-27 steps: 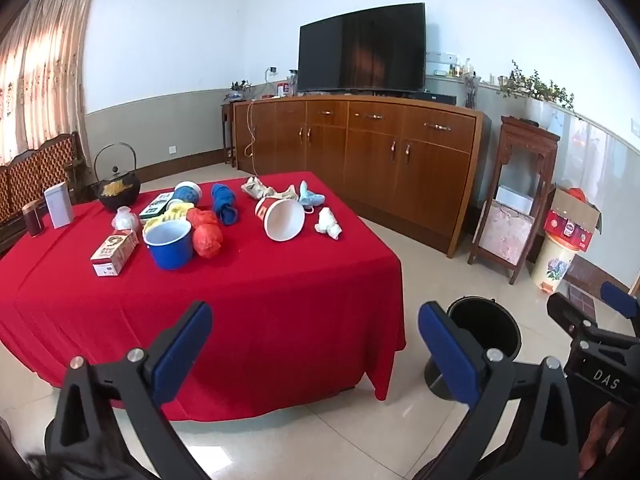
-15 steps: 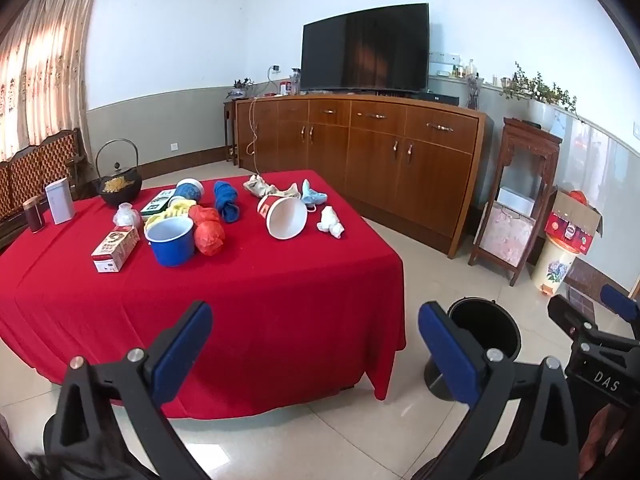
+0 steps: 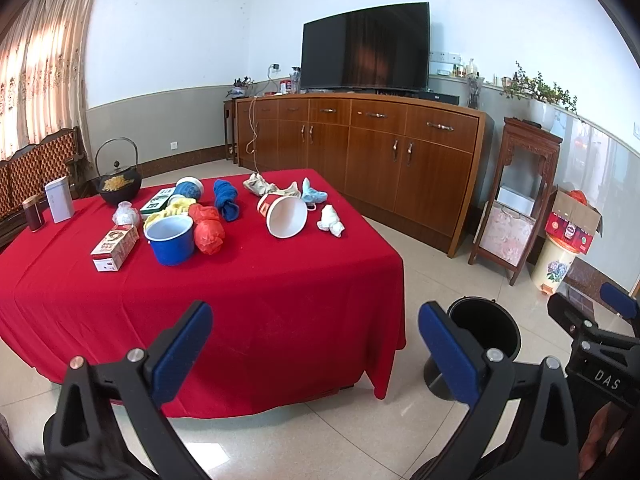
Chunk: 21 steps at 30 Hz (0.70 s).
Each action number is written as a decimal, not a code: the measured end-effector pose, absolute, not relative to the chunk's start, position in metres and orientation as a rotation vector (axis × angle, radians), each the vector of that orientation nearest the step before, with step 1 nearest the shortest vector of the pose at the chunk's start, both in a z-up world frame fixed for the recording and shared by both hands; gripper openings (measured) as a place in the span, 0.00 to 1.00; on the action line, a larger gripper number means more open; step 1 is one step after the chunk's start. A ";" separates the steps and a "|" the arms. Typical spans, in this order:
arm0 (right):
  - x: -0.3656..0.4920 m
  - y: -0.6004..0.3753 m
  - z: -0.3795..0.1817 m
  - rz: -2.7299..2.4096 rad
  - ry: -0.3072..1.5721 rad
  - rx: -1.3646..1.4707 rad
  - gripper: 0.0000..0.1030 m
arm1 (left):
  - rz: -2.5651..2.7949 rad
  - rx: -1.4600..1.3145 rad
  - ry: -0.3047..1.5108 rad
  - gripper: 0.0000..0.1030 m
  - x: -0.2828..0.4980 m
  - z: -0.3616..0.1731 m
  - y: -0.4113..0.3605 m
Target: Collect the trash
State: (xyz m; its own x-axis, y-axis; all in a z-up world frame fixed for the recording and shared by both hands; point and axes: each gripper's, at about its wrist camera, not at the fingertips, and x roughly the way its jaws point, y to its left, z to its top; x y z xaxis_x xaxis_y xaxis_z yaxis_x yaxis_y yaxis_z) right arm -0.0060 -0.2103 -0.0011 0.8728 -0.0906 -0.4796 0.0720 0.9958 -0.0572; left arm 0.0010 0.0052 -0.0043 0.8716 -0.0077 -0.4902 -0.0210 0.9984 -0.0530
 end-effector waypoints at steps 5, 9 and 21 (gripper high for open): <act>-0.007 -0.211 -0.001 -0.086 0.500 -0.037 1.00 | 0.011 -0.054 0.514 1.00 0.001 -0.005 0.004; -0.006 -0.211 0.000 -0.085 0.501 -0.037 1.00 | 0.010 -0.055 0.514 1.00 0.001 -0.005 0.004; -0.005 -0.212 -0.001 -0.081 0.509 -0.032 1.00 | 0.011 -0.058 0.519 1.00 0.001 -0.006 0.004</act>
